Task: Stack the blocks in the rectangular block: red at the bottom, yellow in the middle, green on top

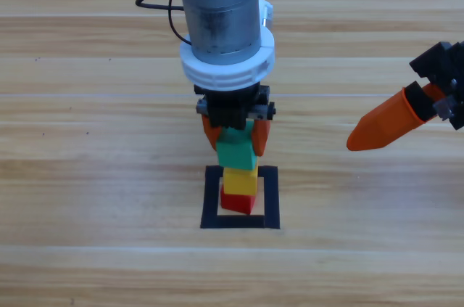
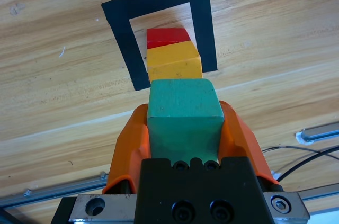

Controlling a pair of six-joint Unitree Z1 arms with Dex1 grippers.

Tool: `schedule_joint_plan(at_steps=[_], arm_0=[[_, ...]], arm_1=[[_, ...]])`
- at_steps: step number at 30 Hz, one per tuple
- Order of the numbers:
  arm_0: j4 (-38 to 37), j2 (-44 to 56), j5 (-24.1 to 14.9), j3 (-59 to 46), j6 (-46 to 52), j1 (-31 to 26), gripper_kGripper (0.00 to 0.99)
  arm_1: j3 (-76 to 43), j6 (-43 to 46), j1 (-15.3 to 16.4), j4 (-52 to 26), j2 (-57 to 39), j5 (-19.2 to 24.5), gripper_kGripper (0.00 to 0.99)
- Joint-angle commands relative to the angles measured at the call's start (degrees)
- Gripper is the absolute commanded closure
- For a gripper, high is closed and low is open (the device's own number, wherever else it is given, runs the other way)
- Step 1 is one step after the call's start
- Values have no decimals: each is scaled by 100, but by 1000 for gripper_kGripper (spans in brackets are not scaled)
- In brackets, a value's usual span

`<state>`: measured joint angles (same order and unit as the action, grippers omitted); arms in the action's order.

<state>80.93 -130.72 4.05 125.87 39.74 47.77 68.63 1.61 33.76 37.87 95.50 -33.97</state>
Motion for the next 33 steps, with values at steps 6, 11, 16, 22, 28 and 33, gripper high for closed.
schedule_joint_plan(at_steps=[6,11,16,22,28,33], arm_0=[[46,-190,69,236,430,189,990],[46,-261,69,359,526,198,990],[46,-366,52,385,456,198,990],[46,-357,17,324,315,198,990],[46,-366,-62,201,148,198,990],[46,-366,-106,139,25,189,990]], arm_1=[[-183,-64,-133,-192,-119,84,0],[-183,-64,-133,-184,-119,84,0],[-183,-64,-133,-192,-119,84,0],[-183,-64,-133,-192,-119,84,0],[-183,-64,-133,-192,-119,84,0],[-183,-64,-133,-192,-119,75,0]])
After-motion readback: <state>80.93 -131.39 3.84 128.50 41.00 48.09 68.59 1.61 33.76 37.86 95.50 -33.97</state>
